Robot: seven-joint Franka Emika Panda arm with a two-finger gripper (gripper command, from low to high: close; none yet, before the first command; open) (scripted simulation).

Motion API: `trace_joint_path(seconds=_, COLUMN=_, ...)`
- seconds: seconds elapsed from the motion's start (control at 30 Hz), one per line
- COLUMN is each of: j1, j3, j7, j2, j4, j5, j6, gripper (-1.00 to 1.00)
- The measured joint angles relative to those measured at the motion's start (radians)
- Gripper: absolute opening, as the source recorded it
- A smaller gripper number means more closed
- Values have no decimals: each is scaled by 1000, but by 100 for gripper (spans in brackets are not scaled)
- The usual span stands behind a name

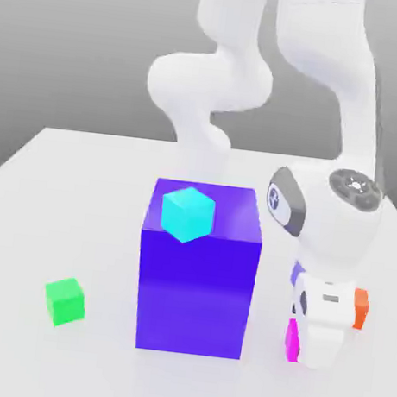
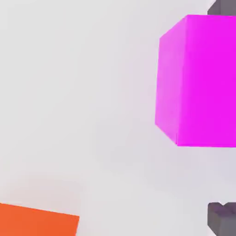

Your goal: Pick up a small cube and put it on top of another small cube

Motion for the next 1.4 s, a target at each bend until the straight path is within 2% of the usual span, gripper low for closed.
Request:
trace_joint_path(seconds=0.33, j1=63, j3=-63, j7=37, j2=31, j4=-2, j5=-59, j6=138, gripper=0)
trace_joint_path(seconds=0.37, j1=73, j3=-70, j7=41, j2=31, j4=-2, j5=-65, j6=154, gripper=-100)
trace_joint_path(seconds=0.6, j1=73, j3=-71, j7=42, j2=31, j4=-2, j5=-67, j6=154, gripper=-100)
trace_joint_path(seconds=1.1, j1=-8, j3=11, j7=-4, j2=-29, j4=-4, j5=5, j6=-26, gripper=-100)
trace_joint_path(seconds=1.4, j1=10, j3=-4, j7=23, j2=-151, j4=-31, j5=-39, j6=-41, gripper=-100)
